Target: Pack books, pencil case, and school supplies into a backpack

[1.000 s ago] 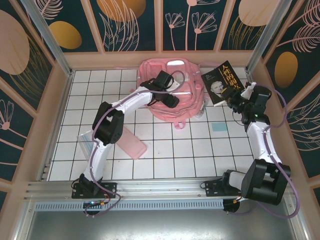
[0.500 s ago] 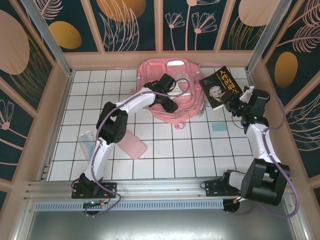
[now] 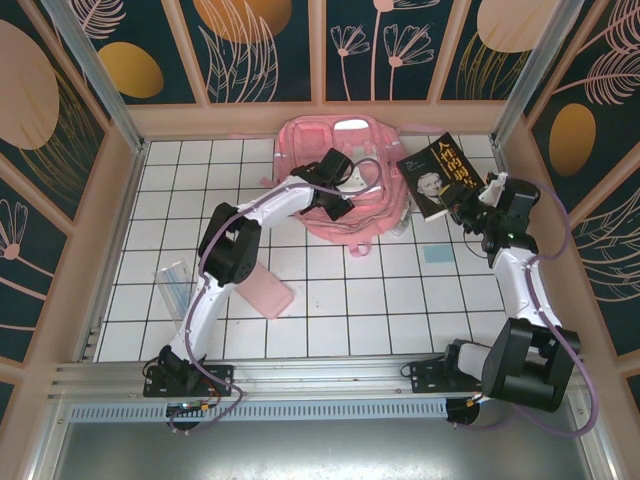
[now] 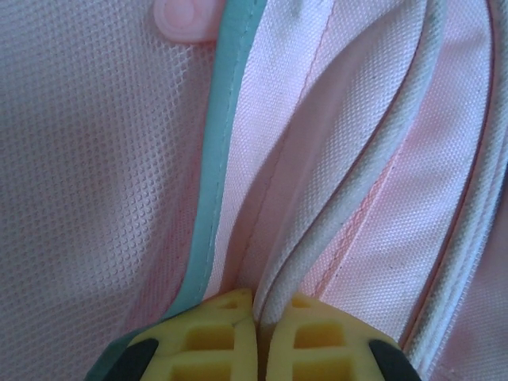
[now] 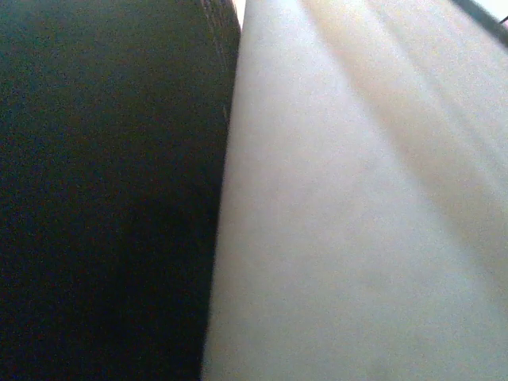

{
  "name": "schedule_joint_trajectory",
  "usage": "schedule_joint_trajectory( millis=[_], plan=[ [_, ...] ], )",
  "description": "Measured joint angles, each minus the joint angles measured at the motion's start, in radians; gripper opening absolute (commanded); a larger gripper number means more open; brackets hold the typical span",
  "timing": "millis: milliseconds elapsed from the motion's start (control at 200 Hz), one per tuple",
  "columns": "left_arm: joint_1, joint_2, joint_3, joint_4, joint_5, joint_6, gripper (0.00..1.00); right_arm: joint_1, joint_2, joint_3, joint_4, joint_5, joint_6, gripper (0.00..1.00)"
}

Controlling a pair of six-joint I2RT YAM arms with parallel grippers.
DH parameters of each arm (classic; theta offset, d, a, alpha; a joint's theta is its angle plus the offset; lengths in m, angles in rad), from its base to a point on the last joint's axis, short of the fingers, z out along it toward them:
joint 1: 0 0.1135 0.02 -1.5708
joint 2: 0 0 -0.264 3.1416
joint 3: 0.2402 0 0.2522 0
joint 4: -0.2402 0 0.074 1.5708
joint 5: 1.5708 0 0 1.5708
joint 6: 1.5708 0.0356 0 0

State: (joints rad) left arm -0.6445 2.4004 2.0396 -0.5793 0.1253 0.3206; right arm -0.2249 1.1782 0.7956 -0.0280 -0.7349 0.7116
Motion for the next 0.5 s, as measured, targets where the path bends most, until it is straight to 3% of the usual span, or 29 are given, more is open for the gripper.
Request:
schedule_joint_trajectory(
  millis=[240, 500],
  plan=[
    [0.043, -0.09, 0.002, 0.0, 0.111, -0.205, 0.0, -0.066, -0.086, 0.004, -0.109, 0.054, -0.045, 0.0],
    [0.108, -0.157, 0.132, 0.06, 0.284, -0.565, 0.0, -0.083, -0.126, 0.005, -0.172, 0.107, -0.062, 0.0]
  ],
)
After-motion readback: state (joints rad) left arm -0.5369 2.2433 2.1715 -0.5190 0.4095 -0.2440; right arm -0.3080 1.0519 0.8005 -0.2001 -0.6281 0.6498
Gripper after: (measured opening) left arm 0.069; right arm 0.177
